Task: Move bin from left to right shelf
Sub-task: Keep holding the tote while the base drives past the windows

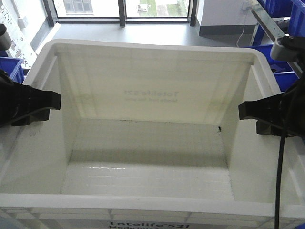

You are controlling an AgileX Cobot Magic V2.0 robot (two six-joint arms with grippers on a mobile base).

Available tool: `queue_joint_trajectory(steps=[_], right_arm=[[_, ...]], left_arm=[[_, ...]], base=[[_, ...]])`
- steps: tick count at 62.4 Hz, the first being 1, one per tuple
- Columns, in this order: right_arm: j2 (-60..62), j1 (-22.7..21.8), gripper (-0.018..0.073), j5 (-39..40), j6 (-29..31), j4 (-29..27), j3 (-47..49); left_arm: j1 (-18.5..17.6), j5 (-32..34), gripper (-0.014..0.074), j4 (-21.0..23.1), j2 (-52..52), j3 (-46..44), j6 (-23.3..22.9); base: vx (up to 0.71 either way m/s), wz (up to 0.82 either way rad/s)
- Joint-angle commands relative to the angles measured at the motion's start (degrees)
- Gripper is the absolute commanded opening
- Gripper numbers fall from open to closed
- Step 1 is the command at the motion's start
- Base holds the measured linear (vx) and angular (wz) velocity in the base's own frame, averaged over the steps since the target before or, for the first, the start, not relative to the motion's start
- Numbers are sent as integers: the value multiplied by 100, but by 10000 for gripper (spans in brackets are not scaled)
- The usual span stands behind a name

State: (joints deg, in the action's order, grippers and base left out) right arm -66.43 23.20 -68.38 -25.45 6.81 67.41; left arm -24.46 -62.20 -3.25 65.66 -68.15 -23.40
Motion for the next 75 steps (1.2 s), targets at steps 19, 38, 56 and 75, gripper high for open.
queue_joint_trajectory(steps=[19,38,56,75], right_arm=[[168,-113,-1,122,-74,1070,201],[168,-113,-1,123,-74,1070,201],[168,-113,-1,123,-74,1070,201],[168,-113,-1,56,-67,1070,201]], left_arm=[[18,222,20,-540,-248,-214,161],[18,223,20,-540,-248,-214,161],[18,223,20,-540,-248,-214,161],[18,223,20,-540,-248,-214,161]], base=[[30,-1],[29,-7],[27,-12],[27,-13]])
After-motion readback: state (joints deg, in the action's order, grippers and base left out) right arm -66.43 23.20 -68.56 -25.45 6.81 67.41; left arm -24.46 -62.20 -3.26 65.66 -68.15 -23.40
